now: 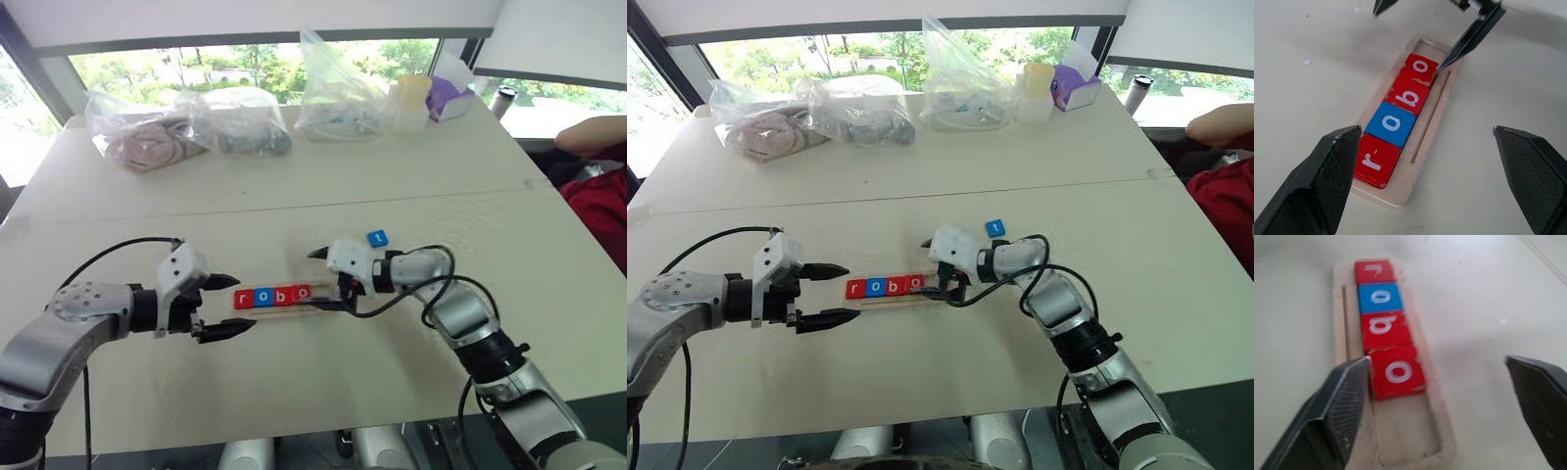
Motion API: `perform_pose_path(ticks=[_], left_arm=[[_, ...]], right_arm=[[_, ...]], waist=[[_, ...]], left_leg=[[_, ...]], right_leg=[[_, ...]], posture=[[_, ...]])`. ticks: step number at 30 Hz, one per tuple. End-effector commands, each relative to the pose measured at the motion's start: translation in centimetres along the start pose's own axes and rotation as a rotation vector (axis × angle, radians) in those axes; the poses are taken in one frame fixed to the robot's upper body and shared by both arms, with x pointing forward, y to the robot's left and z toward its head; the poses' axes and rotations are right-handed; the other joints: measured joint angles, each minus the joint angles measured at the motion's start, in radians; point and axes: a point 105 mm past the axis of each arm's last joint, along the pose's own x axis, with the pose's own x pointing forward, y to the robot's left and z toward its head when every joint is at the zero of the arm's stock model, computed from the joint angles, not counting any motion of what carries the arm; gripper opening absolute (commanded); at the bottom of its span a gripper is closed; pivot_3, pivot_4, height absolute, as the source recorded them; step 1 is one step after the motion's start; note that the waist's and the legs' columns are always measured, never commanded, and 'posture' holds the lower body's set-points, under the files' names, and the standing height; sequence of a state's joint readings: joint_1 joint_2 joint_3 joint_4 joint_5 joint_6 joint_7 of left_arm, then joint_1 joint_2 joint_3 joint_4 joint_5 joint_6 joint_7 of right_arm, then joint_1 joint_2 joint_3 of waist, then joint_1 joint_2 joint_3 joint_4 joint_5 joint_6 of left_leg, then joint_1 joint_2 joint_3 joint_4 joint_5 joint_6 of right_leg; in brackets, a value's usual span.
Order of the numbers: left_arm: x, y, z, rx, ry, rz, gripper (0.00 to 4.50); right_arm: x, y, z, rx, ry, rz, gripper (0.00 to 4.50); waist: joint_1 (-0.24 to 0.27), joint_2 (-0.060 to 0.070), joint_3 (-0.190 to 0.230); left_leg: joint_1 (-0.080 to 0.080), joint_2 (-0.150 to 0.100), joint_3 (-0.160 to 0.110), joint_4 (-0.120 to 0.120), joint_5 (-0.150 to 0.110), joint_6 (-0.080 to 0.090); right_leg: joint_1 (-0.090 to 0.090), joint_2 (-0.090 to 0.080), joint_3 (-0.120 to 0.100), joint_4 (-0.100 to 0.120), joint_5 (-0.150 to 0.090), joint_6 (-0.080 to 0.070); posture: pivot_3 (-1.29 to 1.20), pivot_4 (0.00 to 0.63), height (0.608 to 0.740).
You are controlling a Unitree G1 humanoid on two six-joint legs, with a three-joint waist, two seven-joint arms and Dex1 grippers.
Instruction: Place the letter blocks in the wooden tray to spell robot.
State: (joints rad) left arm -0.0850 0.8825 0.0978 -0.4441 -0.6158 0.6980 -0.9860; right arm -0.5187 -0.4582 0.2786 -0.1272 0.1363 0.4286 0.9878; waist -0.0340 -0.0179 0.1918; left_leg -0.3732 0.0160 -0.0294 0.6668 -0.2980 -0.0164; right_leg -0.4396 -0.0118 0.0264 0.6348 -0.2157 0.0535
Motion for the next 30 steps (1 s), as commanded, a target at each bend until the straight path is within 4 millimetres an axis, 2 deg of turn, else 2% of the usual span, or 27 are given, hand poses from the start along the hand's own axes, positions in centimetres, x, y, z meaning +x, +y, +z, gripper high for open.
perform_pose_path(ticks=[1,2,6,8,11,17,23,26,30], left_arm=[[-0.2,-0.1,3.0,0.056,-0.104,0.014,4.50],[-0.1,0.3,3.3,0.076,-0.115,0.035,4.50],[0.8,1.9,4.4,0.107,-0.175,0.104,4.50],[1.5,2.3,5.0,0.109,-0.207,0.109,4.50],[2.6,2.0,6.1,0.110,-0.249,0.044,4.50],[4.1,2.0,7.6,0.131,-0.280,-0.004,4.50],[4.4,2.1,7.1,0.134,-0.265,0.001,4.50],[4.2,2.2,6.6,0.135,-0.249,0.011,4.50],[4.0,2.2,6.1,0.129,-0.238,0.021,4.50]], right_arm=[[-3.2,-3.0,2.2,0.097,-0.061,-0.187,4.47],[-4.0,-4.0,1.9,0.145,-0.056,-0.271,4.47],[-5.8,-5.6,0.9,0.324,-0.060,-0.477,4.47],[-6.1,-6.3,-0.7,0.392,0.001,-0.601,4.47],[-6.0,-6.6,-3.7,0.452,0.128,-0.764,4.47],[-5.5,-7.1,-6.4,0.476,0.231,-0.902,4.47],[-4.7,-6.8,-8.0,0.462,0.281,-0.898,4.47],[-4.2,-6.7,-7.7,0.459,0.259,-0.883,3.71],[-4.1,-6.7,-7.3,0.452,0.252,-0.891,1.65]], waist=[[0.005,-0.001,-0.001],[0.008,-0.001,-0.001],[0.018,-0.001,-0.001],[0.017,-0.001,-0.001],[0.017,-0.001,-0.001],[0.015,-0.001,-0.001],[0.012,-0.001,-0.001],[0.012,-0.001,-0.001],[0.014,-0.001,-0.001]], left_leg=[[0.000,0.000,0.000,0.000,0.000,0.000],[0.001,0.000,0.000,0.000,0.000,0.000],[0.002,-0.001,0.000,0.000,0.000,-0.001],[0.001,0.000,0.000,0.000,0.001,-0.001],[0.001,0.000,0.000,0.000,0.001,-0.001],[0.000,-0.001,0.002,0.000,0.001,-0.001],[0.000,-0.001,0.001,0.000,0.001,-0.001],[0.001,-0.001,0.001,0.000,0.001,-0.001],[0.001,-0.001,0.001,0.000,0.001,-0.001]], right_leg=[[0.000,0.000,0.000,0.000,0.000,0.000],[0.001,0.000,0.000,0.000,0.000,0.000],[0.001,0.001,0.000,0.000,0.000,-0.001],[0.001,0.002,0.000,0.000,0.000,-0.001],[0.000,0.001,0.000,0.001,0.001,-0.001],[-0.001,0.001,0.001,0.000,0.001,-0.001],[-0.001,0.002,0.001,0.000,0.001,-0.001],[0.000,0.002,0.001,0.001,0.001,-0.001],[0.000,0.002,0.001,0.001,0.001,-0.001]], posture=[[0.00,0.150,0.740],[0.00,0.150,0.740],[0.00,0.150,0.740],[0.00,0.150,0.740],[0.00,0.150,0.740],[0.00,0.150,0.740],[0.00,0.150,0.740],[0.00,0.150,0.740],[0.00,0.150,0.740]])
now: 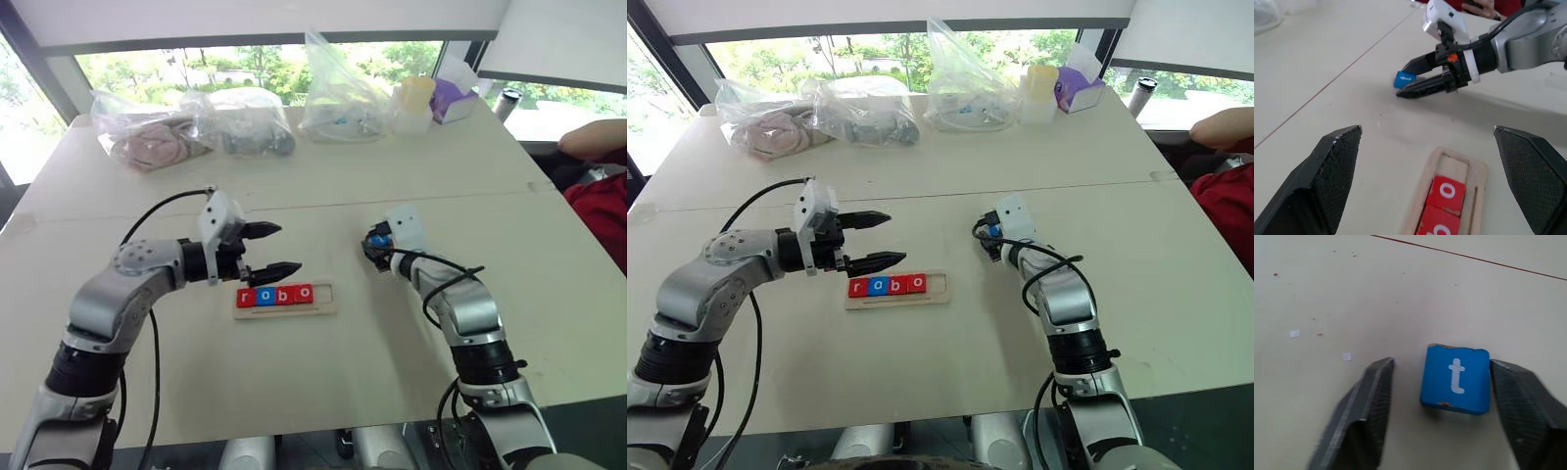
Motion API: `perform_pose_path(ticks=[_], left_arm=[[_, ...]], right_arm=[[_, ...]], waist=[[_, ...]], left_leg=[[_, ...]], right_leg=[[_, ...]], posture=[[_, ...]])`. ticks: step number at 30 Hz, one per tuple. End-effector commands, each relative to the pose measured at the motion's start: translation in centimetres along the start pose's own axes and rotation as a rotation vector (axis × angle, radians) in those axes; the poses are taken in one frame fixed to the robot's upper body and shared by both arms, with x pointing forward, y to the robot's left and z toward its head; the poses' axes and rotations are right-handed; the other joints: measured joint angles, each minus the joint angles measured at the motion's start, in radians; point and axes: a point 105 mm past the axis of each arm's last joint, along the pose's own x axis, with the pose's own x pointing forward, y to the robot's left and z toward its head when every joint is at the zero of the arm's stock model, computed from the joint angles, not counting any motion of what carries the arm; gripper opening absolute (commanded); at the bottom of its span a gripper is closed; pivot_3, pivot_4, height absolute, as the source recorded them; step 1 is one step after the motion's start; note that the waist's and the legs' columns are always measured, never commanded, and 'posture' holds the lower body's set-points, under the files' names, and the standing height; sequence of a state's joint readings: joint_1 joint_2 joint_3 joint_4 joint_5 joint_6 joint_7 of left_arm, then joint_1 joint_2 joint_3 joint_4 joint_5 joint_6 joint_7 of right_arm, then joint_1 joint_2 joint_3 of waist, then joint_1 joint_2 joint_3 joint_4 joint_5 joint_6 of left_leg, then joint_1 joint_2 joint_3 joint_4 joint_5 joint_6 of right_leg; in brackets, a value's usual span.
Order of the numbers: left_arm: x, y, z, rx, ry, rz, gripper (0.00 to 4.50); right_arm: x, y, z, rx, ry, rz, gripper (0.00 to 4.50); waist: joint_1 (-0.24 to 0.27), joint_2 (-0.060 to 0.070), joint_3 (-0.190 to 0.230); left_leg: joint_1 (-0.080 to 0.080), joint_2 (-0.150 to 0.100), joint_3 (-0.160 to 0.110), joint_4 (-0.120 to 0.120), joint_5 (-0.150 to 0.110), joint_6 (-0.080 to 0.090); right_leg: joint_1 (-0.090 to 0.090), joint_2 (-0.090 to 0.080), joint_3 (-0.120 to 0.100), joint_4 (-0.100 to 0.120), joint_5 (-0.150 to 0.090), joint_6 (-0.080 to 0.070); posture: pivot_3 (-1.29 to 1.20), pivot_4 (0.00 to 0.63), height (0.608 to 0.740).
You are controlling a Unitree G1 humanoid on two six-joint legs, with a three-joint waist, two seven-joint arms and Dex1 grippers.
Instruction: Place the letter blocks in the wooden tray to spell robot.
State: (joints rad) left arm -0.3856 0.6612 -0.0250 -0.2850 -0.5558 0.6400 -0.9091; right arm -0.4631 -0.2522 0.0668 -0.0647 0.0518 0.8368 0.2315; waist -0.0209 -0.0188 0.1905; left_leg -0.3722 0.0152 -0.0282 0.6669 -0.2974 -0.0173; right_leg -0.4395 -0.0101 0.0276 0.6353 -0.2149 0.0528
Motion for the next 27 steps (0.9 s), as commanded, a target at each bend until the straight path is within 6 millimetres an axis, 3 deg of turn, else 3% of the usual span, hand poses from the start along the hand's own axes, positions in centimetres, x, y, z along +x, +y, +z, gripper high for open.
perform_pose_path(ticks=[1,7,12,21,27], left_arm=[[-0.3,-0.2,0.6,0.050,-0.011,0.006,4.50],[-0.2,-1.0,-0.2,0.048,0.017,0.009,4.50],[-0.2,-1.0,-0.5,0.044,0.024,-0.002,4.50],[0.8,-0.5,-1.4,0.057,0.066,-0.049,4.50],[0.9,0.1,-1.9,0.090,0.103,-0.047,4.50]], right_arm=[[-0.2,-0.1,0.6,-0.008,-0.019,-0.025,1.23],[-3.6,-1.5,1.4,0.040,-0.055,-0.165,1.23],[-6.8,-0.4,0.4,0.150,-0.005,-0.207,1.23],[-7.7,2.1,-2.1,0.337,0.144,-0.175,1.23],[-7.5,1.8,-2.3,0.322,0.180,-0.173,4.29]], waist=[[0.002,0.000,0.000],[0.005,0.000,0.000],[0.003,0.000,0.000],[0.001,0.000,0.000],[0.001,0.000,0.000]], left_leg=[[0.000,0.000,0.000,0.000,0.000,0.000],[-0.002,0.000,-0.001,0.000,0.000,0.000],[-0.001,0.000,-0.002,-0.001,0.000,0.000],[-0.001,0.000,-0.001,0.000,0.000,-0.001],[-0.001,0.000,-0.001,-0.001,0.000,-0.001]], right_leg=[[0.000,0.000,0.000,0.000,0.000,0.000],[-0.001,-0.001,0.000,-0.001,0.000,0.001],[-0.001,0.000,-0.001,0.000,-0.001,0.001],[-0.001,0.000,-0.001,0.000,-0.002,-0.003],[-0.001,-0.001,-0.001,-0.001,-0.002,-0.003]], posture=[[0.00,0.150,0.740],[0.00,0.150,0.740],[0.00,0.150,0.740],[0.00,0.150,0.740],[0.00,0.150,0.740]])
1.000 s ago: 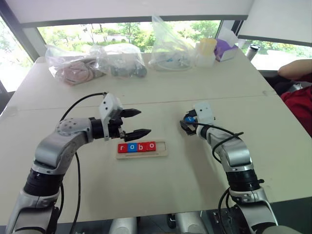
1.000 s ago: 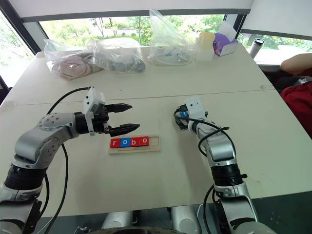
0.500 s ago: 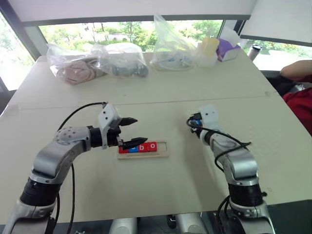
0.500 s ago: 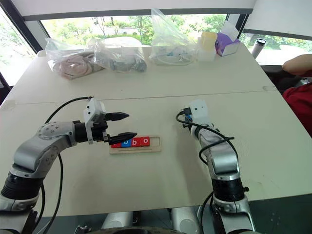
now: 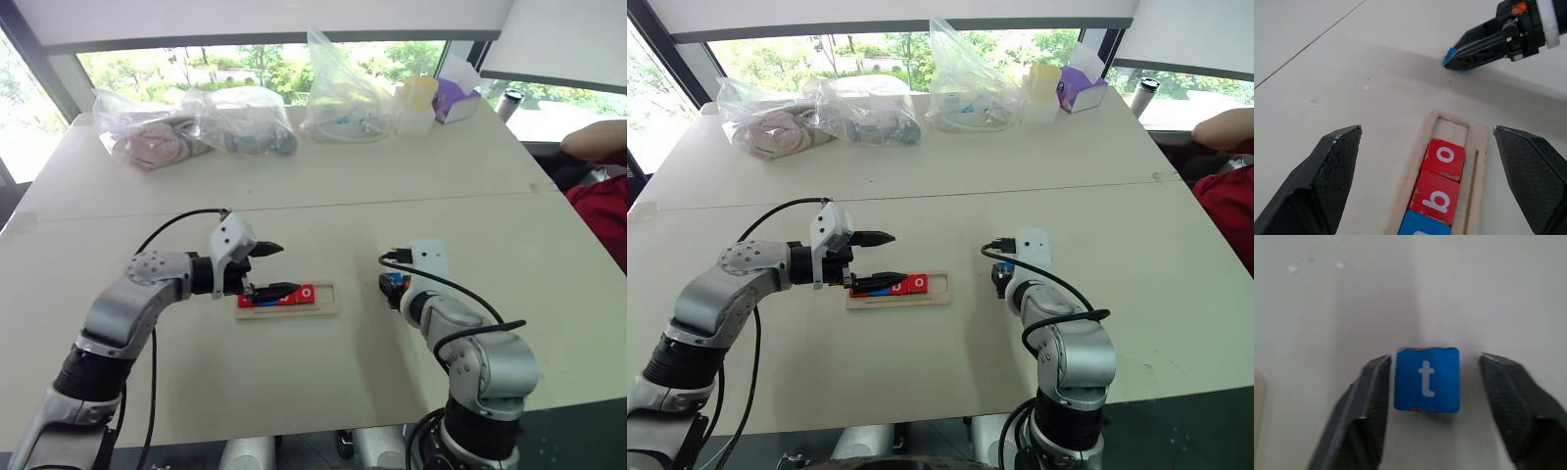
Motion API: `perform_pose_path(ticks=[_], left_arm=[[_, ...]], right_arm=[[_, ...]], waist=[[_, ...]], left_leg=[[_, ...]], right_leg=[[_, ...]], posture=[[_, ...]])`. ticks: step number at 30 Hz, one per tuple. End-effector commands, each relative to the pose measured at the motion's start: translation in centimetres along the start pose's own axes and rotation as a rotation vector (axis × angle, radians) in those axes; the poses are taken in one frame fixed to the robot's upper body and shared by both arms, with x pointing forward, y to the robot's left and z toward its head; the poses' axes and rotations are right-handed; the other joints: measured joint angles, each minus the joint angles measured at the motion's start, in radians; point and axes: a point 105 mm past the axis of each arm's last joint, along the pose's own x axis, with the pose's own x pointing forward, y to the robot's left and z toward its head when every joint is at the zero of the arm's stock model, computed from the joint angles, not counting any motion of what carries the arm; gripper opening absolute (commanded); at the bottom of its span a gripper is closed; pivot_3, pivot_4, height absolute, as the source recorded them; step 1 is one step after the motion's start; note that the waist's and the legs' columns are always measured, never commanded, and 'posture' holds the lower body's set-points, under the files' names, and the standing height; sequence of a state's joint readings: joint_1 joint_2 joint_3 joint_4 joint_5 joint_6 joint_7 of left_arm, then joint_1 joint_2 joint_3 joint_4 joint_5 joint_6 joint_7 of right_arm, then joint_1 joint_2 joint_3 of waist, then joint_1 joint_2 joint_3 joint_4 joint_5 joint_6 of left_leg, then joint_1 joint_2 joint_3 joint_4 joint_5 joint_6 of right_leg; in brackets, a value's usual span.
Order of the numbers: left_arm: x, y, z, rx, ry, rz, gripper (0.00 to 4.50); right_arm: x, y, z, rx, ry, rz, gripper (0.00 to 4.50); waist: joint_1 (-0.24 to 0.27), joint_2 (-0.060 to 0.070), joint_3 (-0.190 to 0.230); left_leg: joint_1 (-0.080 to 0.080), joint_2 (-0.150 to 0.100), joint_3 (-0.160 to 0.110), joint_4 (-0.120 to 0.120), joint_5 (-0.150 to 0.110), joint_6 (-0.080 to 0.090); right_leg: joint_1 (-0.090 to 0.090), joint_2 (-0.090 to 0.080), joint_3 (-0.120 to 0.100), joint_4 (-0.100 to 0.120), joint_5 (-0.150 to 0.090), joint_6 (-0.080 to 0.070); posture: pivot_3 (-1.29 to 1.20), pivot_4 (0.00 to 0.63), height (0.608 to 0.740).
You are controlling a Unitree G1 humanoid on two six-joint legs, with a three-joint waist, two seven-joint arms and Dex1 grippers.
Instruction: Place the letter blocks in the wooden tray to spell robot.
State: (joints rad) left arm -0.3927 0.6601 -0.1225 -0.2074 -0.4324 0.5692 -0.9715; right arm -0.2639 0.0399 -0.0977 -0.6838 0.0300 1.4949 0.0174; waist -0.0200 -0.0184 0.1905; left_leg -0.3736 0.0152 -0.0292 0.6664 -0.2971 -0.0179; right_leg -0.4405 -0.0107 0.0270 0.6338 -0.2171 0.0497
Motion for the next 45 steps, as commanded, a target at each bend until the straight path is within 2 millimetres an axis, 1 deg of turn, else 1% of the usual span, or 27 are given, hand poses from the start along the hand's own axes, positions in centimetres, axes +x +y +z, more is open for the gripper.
perform_pose_path(ticks=[1,2,4,6,7,8,10,11,12,13,14,16,17,18,21,24,27,31,32,34,37,38,39,42,45], left_arm=[[-0.3,0.2,0.6,0.054,-0.004,0.001,4.50],[-0.4,0.3,0.6,0.054,-0.004,0.001,4.50],[-0.6,0.1,0.6,0.047,-0.002,-0.010,4.50],[-0.7,-0.2,0.6,0.029,-0.011,-0.027,4.50],[-0.7,-0.3,0.7,0.022,-0.015,-0.032,4.50],[-0.7,-0.8,0.7,0.018,-0.017,-0.056,4.50],[-1.0,-1.9,0.7,0.012,-0.012,-0.108,4.50],[-1.3,-2.4,0.8,0.012,-0.006,-0.128,4.50],[-1.5,-2.7,1.1,0.027,-0.017,-0.137,4.50],[-1.7,-2.9,1.3,0.039,-0.026,-0.141,4.50],[-1.8,-2.9,1.5,0.048,-0.028,-0.138,4.50],[-1.8,-3.6,1.3,0.090,0.017,-0.162,4.50],[-1.9,-3.8,1.1,0.105,0.036,-0.168,4.50],[-1.9,-4.1,1.0,0.115,0.051,-0.179,4.50],[-1.6,-5.2,0.6,0.138,0.081,-0.202,4.50],[-1.6,-6.0,0.6,0.135,0.084,-0.200,4.50],[-1.7,-6.0,0.8,0.129,0.080,-0.173,4.50],[-1.9,-5.8,0.6,0.122,0.091,-0.153,4.50],[-2.0,-5.7,0.5,0.120,0.095,-0.144,4.50],[-2.1,-5.5,0.5,0.118,0.100,-0.131,4.50],[-2.4,-5.0,0.4,0.117,0.112,-0.114,4.50],[-2.5,-4.9,0.3,0.117,0.114,-0.112,4.50],[-2.6,-4.8,0.3,0.116,0.118,-0.111,4.50],[-3.3,-4.1,-0.1,0.111,0.140,-0.091,4.50],[-4.7,-3.4,-0.5,0.102,0.176,-0.070,4.50]], right_arm=[[-0.4,-0.6,1.4,-0.043,-0.045,-0.033,4.46],[-0.7,-0.8,2.4,-0.074,-0.087,-0.035,4.46],[-1.1,-1.0,5.7,-0.182,-0.214,0.011,4.46],[-1.0,-1.6,8.5,-0.269,-0.304,0.060,4.46],[-1.0,-1.9,9.2,-0.294,-0.325,0.076,4.46],[-0.9,-1.6,9.9,-0.334,-0.345,0.174,4.46],[-1.2,-1.2,10.4,-0.407,-0.364,0.359,4.46],[-1.4,-1.1,9.9,-0.472,-0.340,0.472,4.46],[-1.9,-1.0,8.8,-0.586,-0.321,0.610,4.46],[-2.4,-1.1,7.9,-0.670,-0.298,0.709,4.46],[-2.4,-1.8,6.7,-0.694,-0.230,0.788,4.46],[-0.7,-4.2,5.6,-0.788,-0.159,0.782,4.46],[-0.1,-5.0,5.2,-0.835,-0.135,0.777,4.46],[0.4,-5.3,5.2,-0.853,-0.137,0.792,4.46],[1.0,-5.1,5.0,-0.854,-0.151,0.864,4.46],[1.4,-5.0,3.7,-0.923,-0.098,0.925,4.46],[1.8,-4.8,3.1,-0.945,-0.091,0.946,4.46],[1.9,-4.4,2.9,-0.942,-0.099,0.966,4.46],[1.9,-4.4,2.8,-0.941,-0.101,0.969,4.23],[2.0,-4.3,2.7,-0.934,-0.106,0.974,3.62],[1.9,-4.3,2.7,-0.916,-0.116,0.981,2.09],[1.9,-4.2,2.8,-0.911,-0.120,0.982,1.51],[1.8,-4.1,2.9,-0.913,-0.122,0.982,1.14],[1.6,-3.3,3.8,-0.906,-0.154,0.979,1.15],[0.3,0.4,4.9,-0.865,-0.226,1.073,1.15]], waist=[[0.000,0.000,0.000],[0.001,0.000,0.000],[0.000,0.000,0.000],[-0.002,0.001,0.000],[-0.004,0.000,0.000],[-0.004,0.000,0.000],[-0.005,0.000,0.000],[-0.006,0.000,0.000],[-0.006,0.000,0.001],[-0.001,0.001,0.001],[0.003,0.001,0.001],[0.002,0.000,0.001],[-0.001,0.000,0.001],[-0.003,0.000,0.001],[-0.006,0.001,0.001],[-0.006,0.001,0.001],[0.001,0.001,0.001],[0.003,0.001,0.001],[0.003,0.001,0.001],[0.004,0.001,0.001],[0.004,0.001,0.001],[0.004,0.001,0.001],[0.004,0.001,0.001],[0.002,0.001,0.001],[-0.005,0.001,0.001]], left_leg=[[0.000,0.000,0.000,0.000,0.000,0.000],[0.000,0.000,0.000,0.000,0.000,0.000],[0.000,0.000,0.000,0.000,0.000,0.000],[0.000,-0.001,0.002,0.000,0.000,0.000],[0.000,-0.001,0.002,0.000,0.000,0.000],[0.000,-0.001,0.002,0.000,0.000,0.000],[0.000,0.000,0.001,-0.002,0.000,0.000],[0.001,0.000,0.000,-0.003,0.000,0.001],[0.000,0.000,0.000,-0.003,-0.001,0.002],[0.000,0.000,0.000,-0.003,-0.002,0.003],[0.000,0.000,0.000,-0.004,-0.002,0.004],[0.000,0.000,0.001,-0.003,-0.003,0.005],[0.000,0.000,0.001,-0.002,-0.003,0.005],[0.001,0.000,0.003,-0.002,-0.003,0.005],[0.001,0.000,0.005,0.000,-0.003,0.005],[0.002,0.000,0.004,0.000,-0.003,0.005],[0.002,0.000,0.002,0.000,-0.003,0.005],[0.002,0.000,0.003,0.001,-0.002,0.004],[0.002,0.000,0.003,0.001,-0.002,0.004],[0.002,0.000,0.003,0.001,-0.002,0.004],[0.002,0.000,0.003,0.001,-0.002,0.004],[0.002,0.000,0.003,0.001,-0.002,0.004],[0.002,0.000,0.003,0.001,-0.002,0.004],[0.002,0.000,0.003,0.001,-0.002,0.004],[0.002,0.000,0.003,0.001,-0.002,0.004]], right_leg=[[0.000,0.000,0.000,0.000,0.000,0.000],[0.000,0.000,0.000,0.000,0.000,0.000],[0.000,-0.001,0.000,0.000,0.000,0.000],[0.000,-0.001,0.000,-0.001,0.000,0.000],[0.000,-0.001,0.000,-0.001,-0.001,0.001],[0.001,-0.001,0.000,-0.001,-0.001,0.001],[0.001,0.001,0.000,-0.001,0.000,0.002],[0.001,0.001,0.000,-0.002,0.001,0.004],[0.001,0.001,0.000,-0.002,0.001,0.005],[0.000,0.001,0.000,-0.002,0.000,0.005],[0.001,0.001,-0.001,-0.002,-0.001,0.006],[0.001,0.000,-0.001,-0.003,-0.002,0.007],[0.002,0.000,-0.001,-0.003,-0.002,0.007],[0.002,-0.001,0.001,-0.003,-0.002,0.007],[0.002,-0.001,0.002,-0.003,-0.003,0.005],[0.002,0.000,0.003,-0.002,-0.002,0.007],[0.002,0.001,0.002,-0.001,0.000,0.005],[0.002,0.000,0.002,-0.001,0.000,0.005],[0.002,0.000,0.002,-0.001,0.000,0.005],[0.002,0.000,0.002,-0.001,0.000,0.005],[0.002,0.000,0.002,-0.001,0.000,0.004],[0.002,0.000,0.002,-0.001,0.000,0.004],[0.002,0.000,0.002,-0.001,0.000,0.004],[0.002,0.000,0.002,-0.001,0.000,0.004],[0.002,0.000,0.002,-0.001,0.000,0.004]], posture=[[0.00,0.150,0.740],[0.00,0.150,0.740],[0.00,0.150,0.740],[0.00,0.150,0.740],[0.00,0.150,0.740],[0.00,0.150,0.740],[0.00,0.150,0.740],[0.00,0.150,0.740],[0.00,0.150,0.740],[0.00,0.150,0.740],[0.00,0.150,0.740],[0.00,0.150,0.740],[0.00,0.150,0.740],[0.00,0.150,0.740],[0.00,0.150,0.740],[0.00,0.150,0.740],[0.00,0.150,0.740],[0.00,0.150,0.740],[0.00,0.150,0.740],[0.00,0.150,0.740],[0.00,0.150,0.740],[0.00,0.150,0.740],[0.00,0.150,0.740],[0.00,0.150,0.740],[0.00,0.150,0.740]])
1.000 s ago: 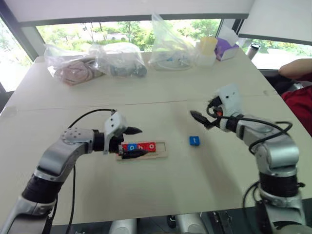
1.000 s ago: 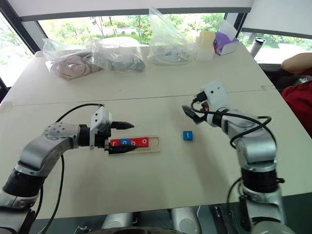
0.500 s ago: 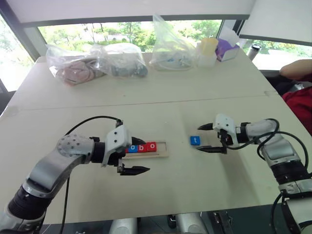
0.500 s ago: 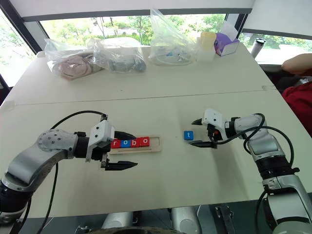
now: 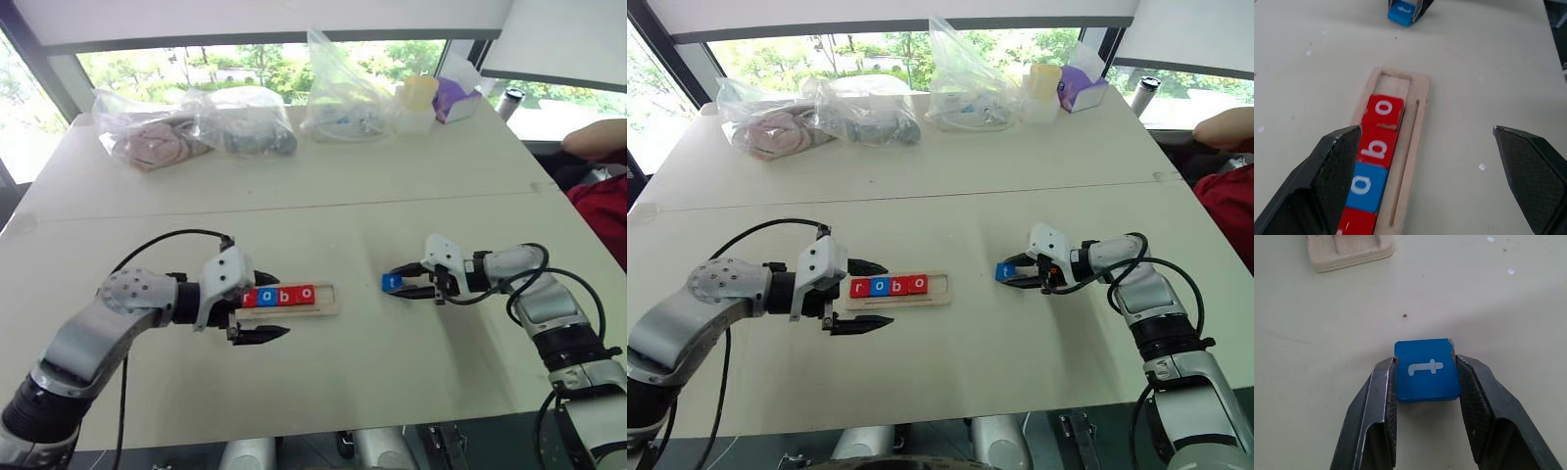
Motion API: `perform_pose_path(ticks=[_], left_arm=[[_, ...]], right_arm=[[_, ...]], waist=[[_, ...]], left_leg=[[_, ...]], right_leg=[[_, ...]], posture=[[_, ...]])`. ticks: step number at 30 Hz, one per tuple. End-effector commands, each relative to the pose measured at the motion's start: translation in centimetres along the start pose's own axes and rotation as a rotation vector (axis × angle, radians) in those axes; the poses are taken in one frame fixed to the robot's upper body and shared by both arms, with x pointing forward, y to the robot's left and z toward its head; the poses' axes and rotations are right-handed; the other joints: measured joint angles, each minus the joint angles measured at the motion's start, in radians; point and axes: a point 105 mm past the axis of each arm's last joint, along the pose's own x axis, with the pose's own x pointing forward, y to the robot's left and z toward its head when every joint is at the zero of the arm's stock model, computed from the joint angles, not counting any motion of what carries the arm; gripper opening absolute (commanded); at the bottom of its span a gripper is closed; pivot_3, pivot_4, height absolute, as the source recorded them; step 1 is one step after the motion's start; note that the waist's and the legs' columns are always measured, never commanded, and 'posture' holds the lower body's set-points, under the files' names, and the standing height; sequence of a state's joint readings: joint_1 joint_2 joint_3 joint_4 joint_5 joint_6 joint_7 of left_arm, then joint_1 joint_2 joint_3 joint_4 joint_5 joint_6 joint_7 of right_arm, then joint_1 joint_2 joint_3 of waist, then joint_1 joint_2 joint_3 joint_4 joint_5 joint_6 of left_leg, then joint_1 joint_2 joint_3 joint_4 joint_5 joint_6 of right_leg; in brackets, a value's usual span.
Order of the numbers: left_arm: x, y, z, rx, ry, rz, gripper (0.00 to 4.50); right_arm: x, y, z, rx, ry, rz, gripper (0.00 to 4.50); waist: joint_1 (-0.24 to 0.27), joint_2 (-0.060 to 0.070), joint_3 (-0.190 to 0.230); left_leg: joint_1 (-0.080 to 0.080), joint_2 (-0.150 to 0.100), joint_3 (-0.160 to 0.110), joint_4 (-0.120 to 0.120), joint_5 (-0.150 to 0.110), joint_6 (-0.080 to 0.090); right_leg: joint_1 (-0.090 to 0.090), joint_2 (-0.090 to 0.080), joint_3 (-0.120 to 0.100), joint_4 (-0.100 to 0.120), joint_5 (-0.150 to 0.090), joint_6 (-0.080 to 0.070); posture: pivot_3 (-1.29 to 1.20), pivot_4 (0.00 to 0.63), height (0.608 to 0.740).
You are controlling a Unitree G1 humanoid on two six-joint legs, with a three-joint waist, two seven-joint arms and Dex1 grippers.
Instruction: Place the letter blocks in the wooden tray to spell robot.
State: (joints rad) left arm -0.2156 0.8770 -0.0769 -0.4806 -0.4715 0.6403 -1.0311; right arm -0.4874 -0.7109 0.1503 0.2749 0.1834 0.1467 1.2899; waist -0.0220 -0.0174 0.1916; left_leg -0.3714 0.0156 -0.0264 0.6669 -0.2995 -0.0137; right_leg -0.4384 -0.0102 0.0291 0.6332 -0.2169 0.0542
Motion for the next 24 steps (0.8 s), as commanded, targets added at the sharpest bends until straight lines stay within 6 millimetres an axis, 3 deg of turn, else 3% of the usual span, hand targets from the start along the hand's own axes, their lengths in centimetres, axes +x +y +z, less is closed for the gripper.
perform_pose_path(ticks=[1,7,13,24], left_arm=[[-1.8,0.6,0.1,0.025,0.015,0.030,4.50],[-2.4,0.9,-0.4,0.029,0.035,0.046,4.50],[-2.1,0.8,-0.5,0.025,0.029,0.049,4.50],[-1.8,0.9,-0.8,0.009,0.011,0.071,4.50]], right_arm=[[1.6,1.0,5.6,-0.076,-0.145,0.054,1.15],[4.9,3.3,6.7,-0.129,-0.120,0.144,1.15],[6.7,3.1,5.6,-0.161,-0.026,0.128,1.15],[7.6,3.2,5.6,-0.171,-0.023,0.139,1.15]], waist=[[-0.004,0.000,0.000],[0.011,0.000,0.000],[0.008,0.000,0.000],[0.005,0.000,0.000]], left_leg=[[0.000,0.000,0.000,0.000,0.000,0.000],[-0.001,0.000,-0.002,0.000,0.000,0.000],[-0.002,-0.001,0.000,0.001,0.000,-0.001],[-0.001,0.000,-0.001,0.000,0.000,-0.001]], right_leg=[[-0.001,0.000,0.000,0.001,0.000,0.000],[-0.001,0.000,-0.002,0.001,-0.001,-0.001],[-0.001,-0.003,-0.001,0.000,-0.001,-0.003],[-0.001,-0.001,-0.002,0.001,0.000,-0.001]], posture=[[0.00,0.150,0.740],[0.00,0.150,0.740],[0.00,0.150,0.740],[0.00,0.150,0.740]])
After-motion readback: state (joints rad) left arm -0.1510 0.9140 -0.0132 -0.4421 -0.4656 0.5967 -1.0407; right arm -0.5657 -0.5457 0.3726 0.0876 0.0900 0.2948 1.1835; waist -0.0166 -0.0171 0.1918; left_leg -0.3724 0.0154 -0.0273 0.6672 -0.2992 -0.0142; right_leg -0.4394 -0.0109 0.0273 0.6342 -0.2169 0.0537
